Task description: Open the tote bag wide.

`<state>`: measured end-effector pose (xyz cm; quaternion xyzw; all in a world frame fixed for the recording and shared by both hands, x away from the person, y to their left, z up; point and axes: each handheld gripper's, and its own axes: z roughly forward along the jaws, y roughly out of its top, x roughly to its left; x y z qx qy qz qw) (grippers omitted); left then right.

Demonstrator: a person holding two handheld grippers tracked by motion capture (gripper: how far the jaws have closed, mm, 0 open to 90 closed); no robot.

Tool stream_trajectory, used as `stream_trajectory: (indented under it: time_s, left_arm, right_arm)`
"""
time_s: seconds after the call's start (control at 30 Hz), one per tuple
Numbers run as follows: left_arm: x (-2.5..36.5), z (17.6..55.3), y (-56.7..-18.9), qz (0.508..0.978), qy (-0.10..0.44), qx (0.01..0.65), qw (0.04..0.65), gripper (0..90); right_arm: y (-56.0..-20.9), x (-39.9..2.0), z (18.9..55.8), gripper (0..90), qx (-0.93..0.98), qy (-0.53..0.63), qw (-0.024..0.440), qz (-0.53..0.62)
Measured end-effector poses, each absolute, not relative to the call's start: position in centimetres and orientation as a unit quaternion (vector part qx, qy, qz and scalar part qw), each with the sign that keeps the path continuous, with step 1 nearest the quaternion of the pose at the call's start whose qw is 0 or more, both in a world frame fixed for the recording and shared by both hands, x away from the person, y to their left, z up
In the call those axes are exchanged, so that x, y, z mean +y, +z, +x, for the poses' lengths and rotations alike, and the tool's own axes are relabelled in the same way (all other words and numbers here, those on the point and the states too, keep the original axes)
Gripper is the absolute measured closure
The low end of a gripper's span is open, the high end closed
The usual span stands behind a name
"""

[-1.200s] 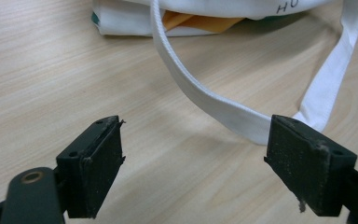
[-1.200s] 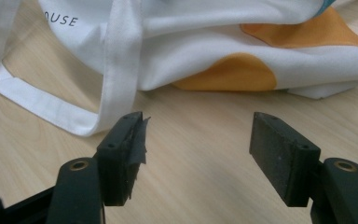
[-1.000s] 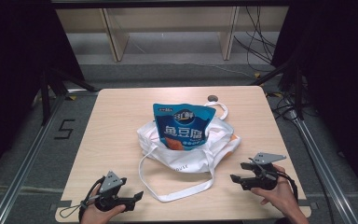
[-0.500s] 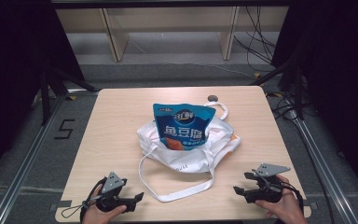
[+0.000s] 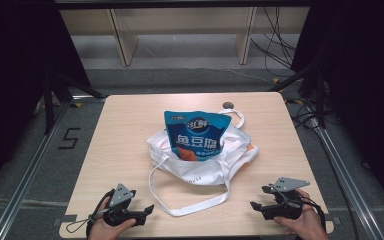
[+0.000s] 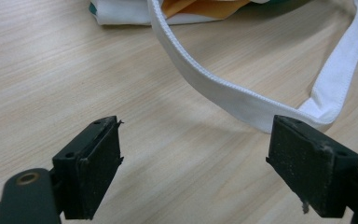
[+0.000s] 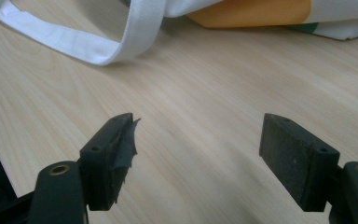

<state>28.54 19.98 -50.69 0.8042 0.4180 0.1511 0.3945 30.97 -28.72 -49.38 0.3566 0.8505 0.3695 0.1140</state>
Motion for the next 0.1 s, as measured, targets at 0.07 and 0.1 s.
stream_trajectory:
  time_s: [0.07, 0.1]
  left_arm:
    - [20.11, 28.65, -50.72, 0.806, 0.157, 0.414, 0.394, 15.9]
    - [20.02, 28.63, -50.80, 0.799, 0.153, 0.424, 0.397, 15.9]
  right_arm:
    - [-49.40, -28.74, 31.00, 27.7, 0.850, 0.368, 0.116, 0.358]
    - [-49.42, -28.75, 31.01, 27.7, 0.850, 0.368, 0.116, 0.358]
